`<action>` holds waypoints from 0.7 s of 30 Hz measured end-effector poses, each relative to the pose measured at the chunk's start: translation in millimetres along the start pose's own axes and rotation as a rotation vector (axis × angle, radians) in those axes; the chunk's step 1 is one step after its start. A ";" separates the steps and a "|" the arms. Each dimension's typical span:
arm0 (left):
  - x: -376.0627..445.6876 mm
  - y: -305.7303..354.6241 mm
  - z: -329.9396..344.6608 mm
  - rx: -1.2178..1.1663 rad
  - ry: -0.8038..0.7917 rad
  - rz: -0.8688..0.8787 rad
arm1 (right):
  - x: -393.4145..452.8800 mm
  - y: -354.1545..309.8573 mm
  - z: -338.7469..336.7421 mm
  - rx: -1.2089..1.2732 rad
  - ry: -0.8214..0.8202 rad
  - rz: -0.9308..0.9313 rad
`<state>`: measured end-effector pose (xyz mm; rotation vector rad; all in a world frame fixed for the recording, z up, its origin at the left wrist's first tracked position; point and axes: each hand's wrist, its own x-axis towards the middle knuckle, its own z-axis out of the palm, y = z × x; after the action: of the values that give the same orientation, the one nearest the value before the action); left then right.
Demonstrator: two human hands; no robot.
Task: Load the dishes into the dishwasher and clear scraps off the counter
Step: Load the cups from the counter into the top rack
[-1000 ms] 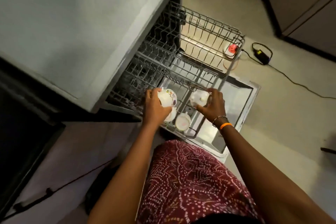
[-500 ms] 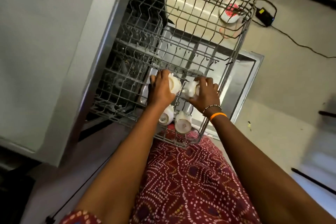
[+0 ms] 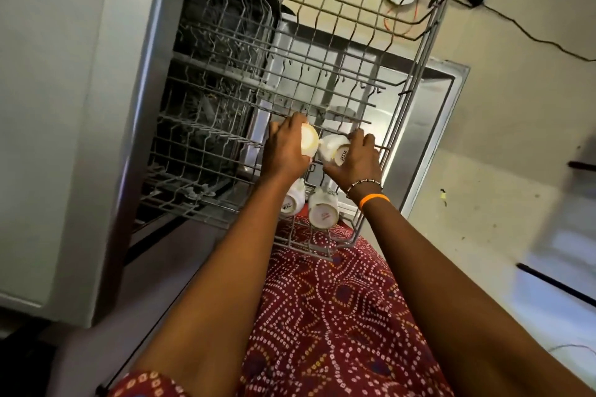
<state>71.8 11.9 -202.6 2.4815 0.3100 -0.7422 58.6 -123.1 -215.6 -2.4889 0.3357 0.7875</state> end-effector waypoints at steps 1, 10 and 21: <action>0.5 -1.2 -1.4 -0.031 -0.006 -0.007 | 1.5 -2.3 -2.1 0.020 -0.013 0.038; -3.2 2.5 -11.6 -0.068 -0.002 0.088 | 12.6 -11.0 -11.7 -0.009 -0.094 0.247; 7.0 -17.4 10.7 0.005 -0.021 0.192 | 23.6 -14.0 -12.1 0.029 -0.163 0.307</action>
<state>66.6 21.1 -221.5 2.4639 0.0603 -0.6890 88.5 -119.7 -215.6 -2.3560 0.6755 1.0909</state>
